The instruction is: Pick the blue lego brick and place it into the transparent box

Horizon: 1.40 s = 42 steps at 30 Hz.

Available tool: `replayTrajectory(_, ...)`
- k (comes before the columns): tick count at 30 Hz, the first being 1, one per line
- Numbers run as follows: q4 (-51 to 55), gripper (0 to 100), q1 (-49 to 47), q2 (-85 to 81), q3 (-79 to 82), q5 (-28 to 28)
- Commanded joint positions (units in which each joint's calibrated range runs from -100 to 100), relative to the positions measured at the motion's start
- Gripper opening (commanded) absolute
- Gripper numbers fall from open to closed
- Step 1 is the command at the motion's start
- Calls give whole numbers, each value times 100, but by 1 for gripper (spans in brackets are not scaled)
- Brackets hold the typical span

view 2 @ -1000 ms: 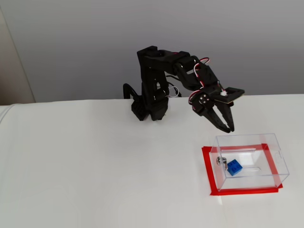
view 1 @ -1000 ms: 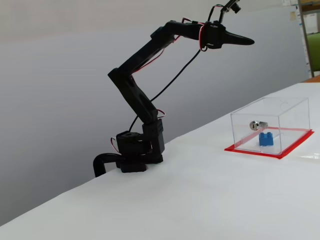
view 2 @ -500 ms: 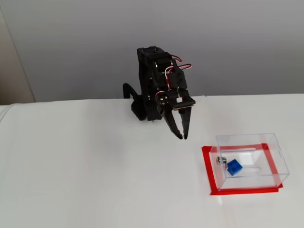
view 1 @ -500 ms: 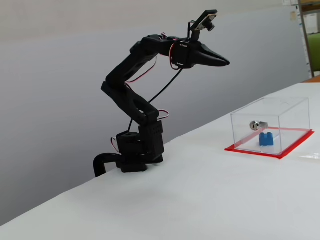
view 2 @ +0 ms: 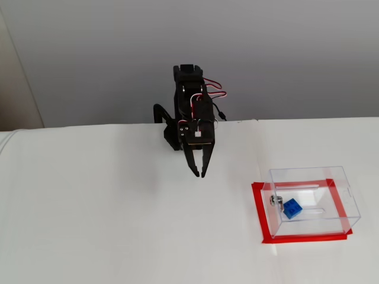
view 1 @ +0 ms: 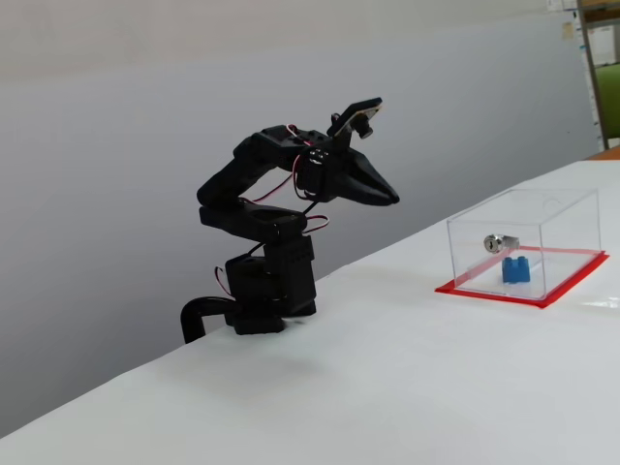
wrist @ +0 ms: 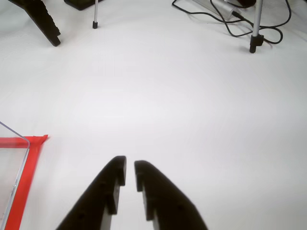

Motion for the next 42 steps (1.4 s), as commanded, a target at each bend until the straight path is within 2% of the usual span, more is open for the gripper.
replayTrajectory(1, -74, 2, 45, -579, 617, 39)
replayTrajectory(9, -91, 2, 186, -1903, 2226, 86)
replayTrajectory(20, -344, 2, 193, -1911, 3501, 86)
replayTrajectory(25, -474, 2, 334, -1911, 3555, 91)
replayTrajectory(33, 405, 2, 408, -1920, 3555, 13)
replayTrajectory(42, 431, 2, 452, -1920, 3555, -123)
